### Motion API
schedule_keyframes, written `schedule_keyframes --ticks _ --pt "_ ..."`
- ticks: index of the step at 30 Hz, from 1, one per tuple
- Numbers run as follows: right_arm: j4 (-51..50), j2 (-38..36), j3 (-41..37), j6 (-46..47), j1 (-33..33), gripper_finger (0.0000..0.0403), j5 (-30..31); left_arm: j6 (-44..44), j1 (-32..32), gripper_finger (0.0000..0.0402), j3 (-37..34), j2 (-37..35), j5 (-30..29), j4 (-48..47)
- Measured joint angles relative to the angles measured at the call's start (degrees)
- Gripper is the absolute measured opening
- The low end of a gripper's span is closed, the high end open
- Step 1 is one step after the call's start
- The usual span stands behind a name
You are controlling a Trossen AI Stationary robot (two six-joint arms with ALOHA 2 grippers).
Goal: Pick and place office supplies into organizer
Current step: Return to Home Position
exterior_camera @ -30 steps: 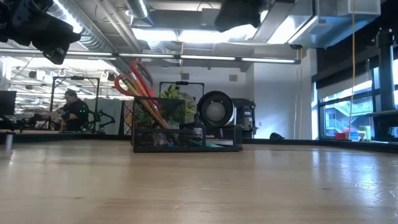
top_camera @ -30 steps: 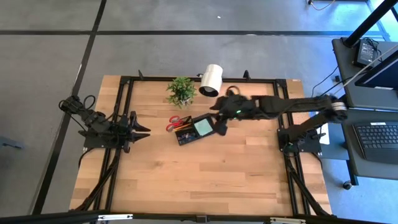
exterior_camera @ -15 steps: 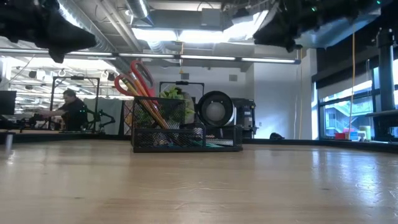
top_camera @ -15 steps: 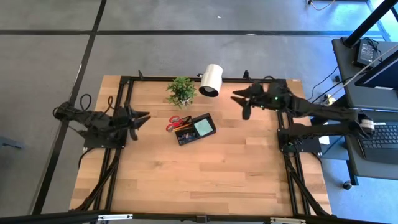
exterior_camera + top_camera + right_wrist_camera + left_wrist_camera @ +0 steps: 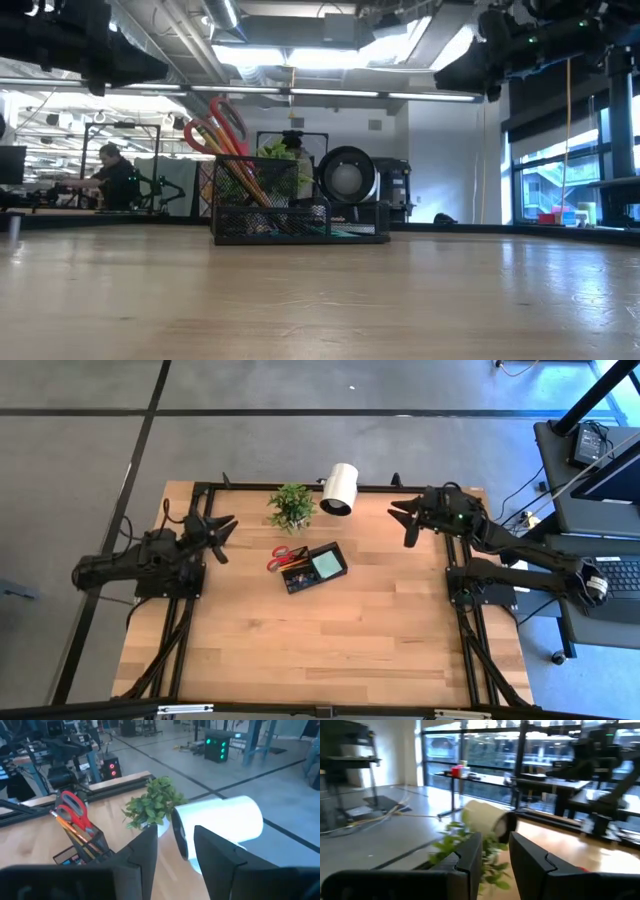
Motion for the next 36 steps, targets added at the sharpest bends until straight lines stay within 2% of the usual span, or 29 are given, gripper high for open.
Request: schedule_keyframes --ticks 5,10,18,30,36 --pt "-0.02 -4.72 -3.22 0.96 -1.36 0.0133 0.00 -0.07 7.34 0.0093 0.00 0.00 4.14 -0.25" --pt "0.11 -10.57 -7.57 3.74 -1.55 0.0133 0.09 1.01 10.72 0.0093 0.21 0.00 5.83 0.71" --pt "0.19 -19.85 -13.24 7.68 -1.53 0.0133 0.13 3.97 10.73 0.0093 1.92 -0.77 10.57 0.88" --pt "0.38 -31.51 -19.90 8.07 -1.53 0.0133 0.59 2.51 10.73 0.0093 2.05 -0.79 10.79 -1.71" --pt "0.49 -34.26 -20.44 7.63 -1.53 0.0133 0.63 2.51 10.73 0.0093 0.48 -0.81 10.71 -0.29"
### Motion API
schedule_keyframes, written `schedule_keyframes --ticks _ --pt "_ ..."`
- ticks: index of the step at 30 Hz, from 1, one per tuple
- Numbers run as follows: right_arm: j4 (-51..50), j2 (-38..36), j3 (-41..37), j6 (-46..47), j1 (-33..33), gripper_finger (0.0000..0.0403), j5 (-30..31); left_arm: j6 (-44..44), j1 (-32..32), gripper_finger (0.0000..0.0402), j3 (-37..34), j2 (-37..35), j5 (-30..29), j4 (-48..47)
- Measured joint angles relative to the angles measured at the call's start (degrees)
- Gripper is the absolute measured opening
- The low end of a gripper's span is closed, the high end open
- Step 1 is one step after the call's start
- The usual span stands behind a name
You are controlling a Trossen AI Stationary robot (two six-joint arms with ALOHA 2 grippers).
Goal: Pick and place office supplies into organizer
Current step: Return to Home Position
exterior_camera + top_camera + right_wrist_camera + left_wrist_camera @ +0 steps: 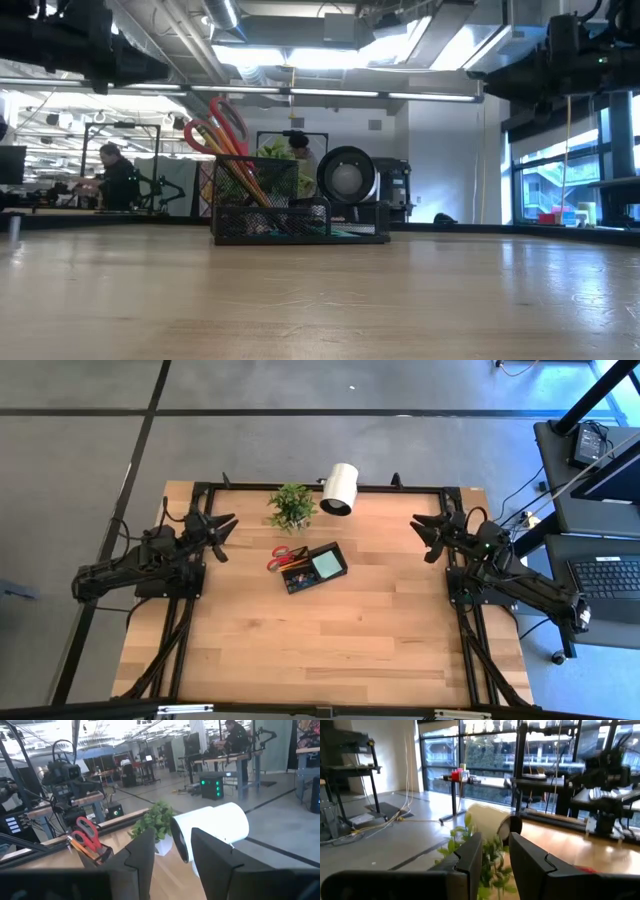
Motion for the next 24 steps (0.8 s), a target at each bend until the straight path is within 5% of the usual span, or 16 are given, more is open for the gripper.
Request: schedule_keyframes --ticks 24 --pt "0.08 -0.11 0.00 -1.37 0.00 0.0133 0.74 -1.51 0.00 0.0093 -5.66 -0.04 0.08 2.53"
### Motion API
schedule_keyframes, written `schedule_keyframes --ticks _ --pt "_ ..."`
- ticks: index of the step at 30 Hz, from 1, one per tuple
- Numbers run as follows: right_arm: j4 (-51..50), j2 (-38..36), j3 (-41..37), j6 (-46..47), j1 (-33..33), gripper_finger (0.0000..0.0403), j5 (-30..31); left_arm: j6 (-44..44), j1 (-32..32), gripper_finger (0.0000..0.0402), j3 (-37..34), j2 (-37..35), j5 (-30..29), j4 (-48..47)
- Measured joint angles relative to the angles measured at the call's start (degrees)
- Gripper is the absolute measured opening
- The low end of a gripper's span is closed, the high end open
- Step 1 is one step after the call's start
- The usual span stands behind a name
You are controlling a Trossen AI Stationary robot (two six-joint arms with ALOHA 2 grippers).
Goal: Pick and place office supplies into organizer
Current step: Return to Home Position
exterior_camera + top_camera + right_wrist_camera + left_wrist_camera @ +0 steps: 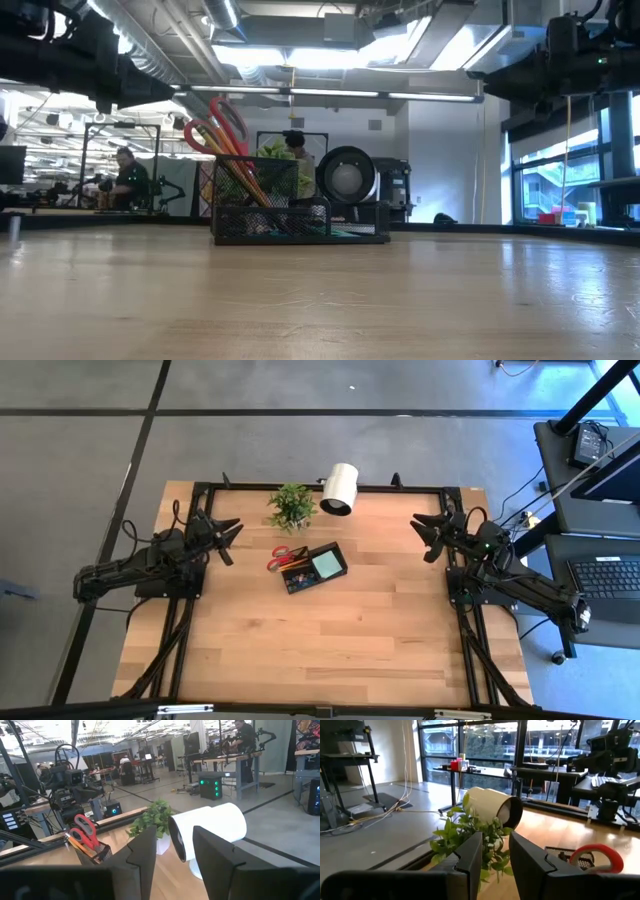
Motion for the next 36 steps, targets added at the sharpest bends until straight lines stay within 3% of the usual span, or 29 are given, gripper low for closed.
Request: schedule_keyframes --ticks 13,28,36 --pt "0.28 0.02 0.00 0.21 0.01 0.0133 -0.04 0.10 0.00 0.0093 -5.72 0.00 -0.02 8.25" --pt "-2.58 0.24 0.00 -1.49 0.02 0.0133 0.75 3.20 0.00 0.0093 -5.70 0.31 -2.11 7.99" --pt "3.30 0.04 -4.23 -2.07 0.02 0.0133 6.27 2.86 0.00 0.0093 -5.70 0.33 -2.09 7.98"
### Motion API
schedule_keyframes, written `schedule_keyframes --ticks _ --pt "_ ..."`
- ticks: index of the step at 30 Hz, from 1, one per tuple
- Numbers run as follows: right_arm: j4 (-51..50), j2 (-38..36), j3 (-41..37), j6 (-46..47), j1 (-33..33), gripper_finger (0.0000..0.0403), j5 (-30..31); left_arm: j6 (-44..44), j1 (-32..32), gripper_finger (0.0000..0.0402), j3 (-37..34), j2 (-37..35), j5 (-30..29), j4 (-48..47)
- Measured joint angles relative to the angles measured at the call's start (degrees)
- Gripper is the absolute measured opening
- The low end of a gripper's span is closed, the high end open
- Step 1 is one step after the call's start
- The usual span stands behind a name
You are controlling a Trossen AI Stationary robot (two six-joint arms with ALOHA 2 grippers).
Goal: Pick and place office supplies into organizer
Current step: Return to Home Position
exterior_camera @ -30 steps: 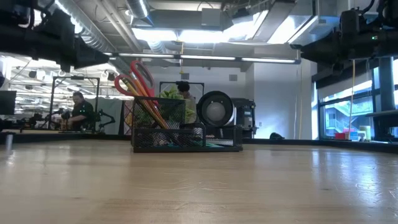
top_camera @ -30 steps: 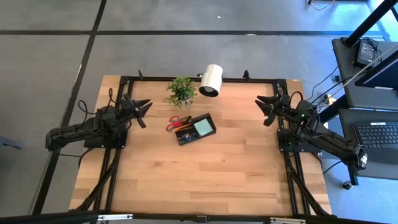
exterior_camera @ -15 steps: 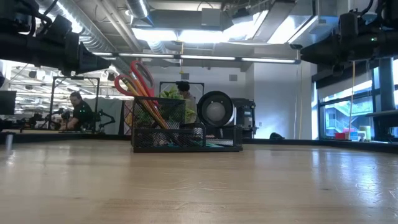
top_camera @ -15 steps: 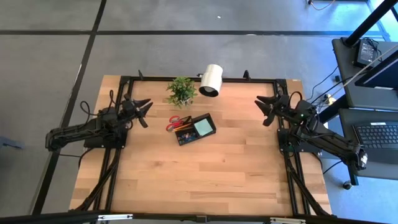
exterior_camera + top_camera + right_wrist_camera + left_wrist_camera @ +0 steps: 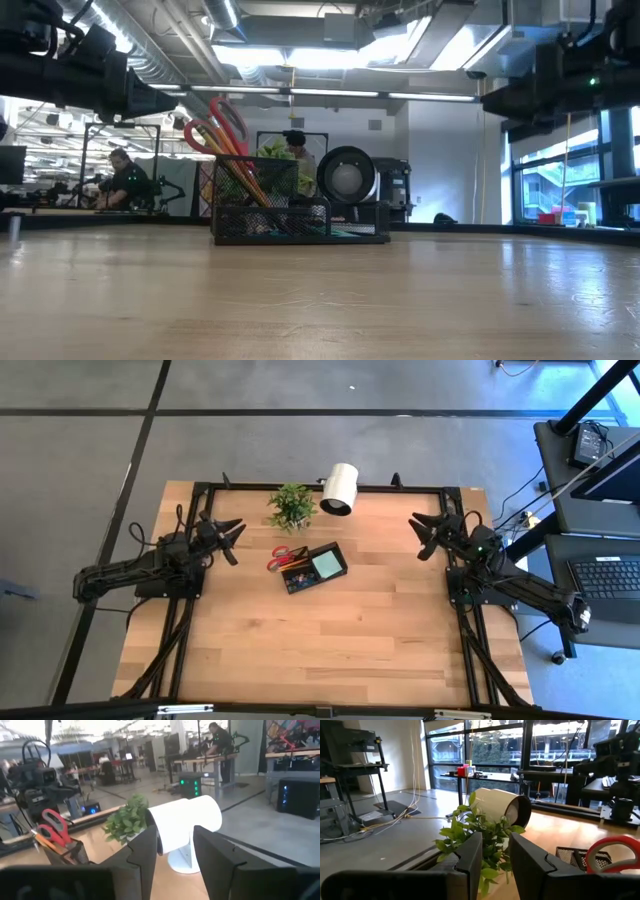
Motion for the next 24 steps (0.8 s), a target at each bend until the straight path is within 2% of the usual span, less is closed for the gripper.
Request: schedule_keyframes --ticks 4,12,16,20,24 --pt "7.83 0.02 -4.49 0.69 0.00 0.0133 0.00 -0.94 0.00 0.0093 0.00 0.00 0.00 0.00" --pt "6.81 -0.38 -4.38 0.62 0.00 0.0133 0.24 -1.32 0.00 0.0093 0.00 0.01 0.00 0.00" --pt "4.38 -3.56 -4.36 0.68 0.00 0.0133 0.44 -1.57 0.00 0.0093 0.00 0.02 0.46 0.00" --pt "-3.95 -8.83 -3.59 1.42 0.00 0.0133 0.99 -3.07 0.00 0.0093 0.00 0.02 0.51 -0.02" --pt "-6.91 -8.64 -2.07 1.06 -0.02 0.0133 2.56 -3.82 0.00 0.0093 0.02 0.09 0.59 -0.02"
